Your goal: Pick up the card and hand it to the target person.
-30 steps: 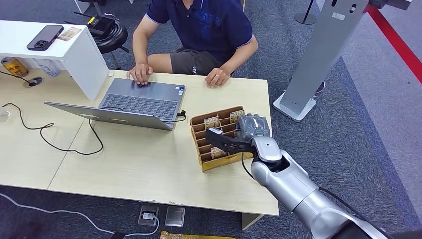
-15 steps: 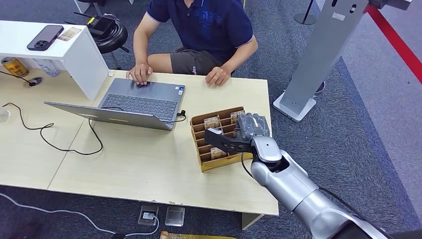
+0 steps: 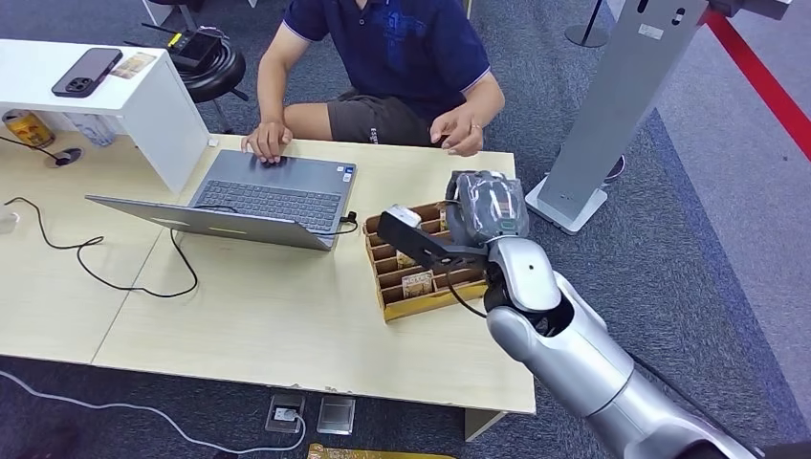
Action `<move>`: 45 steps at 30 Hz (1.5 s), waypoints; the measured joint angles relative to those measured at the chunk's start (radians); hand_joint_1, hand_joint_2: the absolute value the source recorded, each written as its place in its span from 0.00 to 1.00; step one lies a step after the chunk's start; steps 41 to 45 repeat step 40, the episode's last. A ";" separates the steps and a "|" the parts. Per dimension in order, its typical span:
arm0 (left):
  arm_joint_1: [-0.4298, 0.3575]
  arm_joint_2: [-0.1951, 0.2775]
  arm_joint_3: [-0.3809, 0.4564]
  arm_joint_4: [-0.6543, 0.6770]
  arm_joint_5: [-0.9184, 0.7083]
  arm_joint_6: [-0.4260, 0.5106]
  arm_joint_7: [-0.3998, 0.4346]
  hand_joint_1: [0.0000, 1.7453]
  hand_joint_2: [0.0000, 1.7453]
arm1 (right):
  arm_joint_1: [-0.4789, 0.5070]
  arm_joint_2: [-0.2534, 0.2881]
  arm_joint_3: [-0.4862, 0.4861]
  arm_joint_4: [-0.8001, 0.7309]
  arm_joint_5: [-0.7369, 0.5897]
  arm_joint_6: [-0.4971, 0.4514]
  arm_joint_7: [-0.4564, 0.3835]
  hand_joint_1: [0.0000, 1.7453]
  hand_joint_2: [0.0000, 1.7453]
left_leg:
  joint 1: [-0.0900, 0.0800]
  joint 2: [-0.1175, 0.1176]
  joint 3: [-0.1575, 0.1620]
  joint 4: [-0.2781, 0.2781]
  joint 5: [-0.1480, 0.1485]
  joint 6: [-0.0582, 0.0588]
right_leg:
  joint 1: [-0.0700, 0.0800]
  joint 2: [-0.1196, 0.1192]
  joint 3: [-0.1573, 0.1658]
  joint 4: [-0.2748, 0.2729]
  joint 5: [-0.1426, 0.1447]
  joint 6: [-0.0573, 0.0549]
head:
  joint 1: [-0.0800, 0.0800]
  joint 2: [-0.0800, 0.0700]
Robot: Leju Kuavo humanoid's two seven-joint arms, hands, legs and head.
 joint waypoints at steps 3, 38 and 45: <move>0.001 0.000 0.000 0.000 0.001 0.001 -0.001 0.00 0.00 | 0.012 -0.018 -0.019 -0.093 0.003 -0.001 0.009 1.00 1.00 | 0.000 0.000 0.000 0.000 0.000 0.000 | 0.000 0.000 0.000 0.000 0.000 0.000 | 0.000 0.000; -0.043 -0.002 -0.017 0.000 -0.047 -0.012 0.027 0.00 0.00 | -0.325 0.250 0.038 0.796 0.002 -0.119 -0.195 0.00 1.00 | 0.000 -0.002 -0.003 0.000 0.003 -0.001 | 0.000 -0.002 -0.002 0.001 0.002 0.000 | -0.003 0.000; -0.042 -0.002 -0.017 0.000 -0.043 -0.012 0.022 0.00 0.00 | -0.328 0.257 0.040 0.799 0.004 -0.123 -0.197 0.00 1.00 | 0.000 -0.002 -0.003 0.000 0.003 -0.001 | 0.000 -0.002 -0.002 0.001 0.002 0.000 | -0.003 0.000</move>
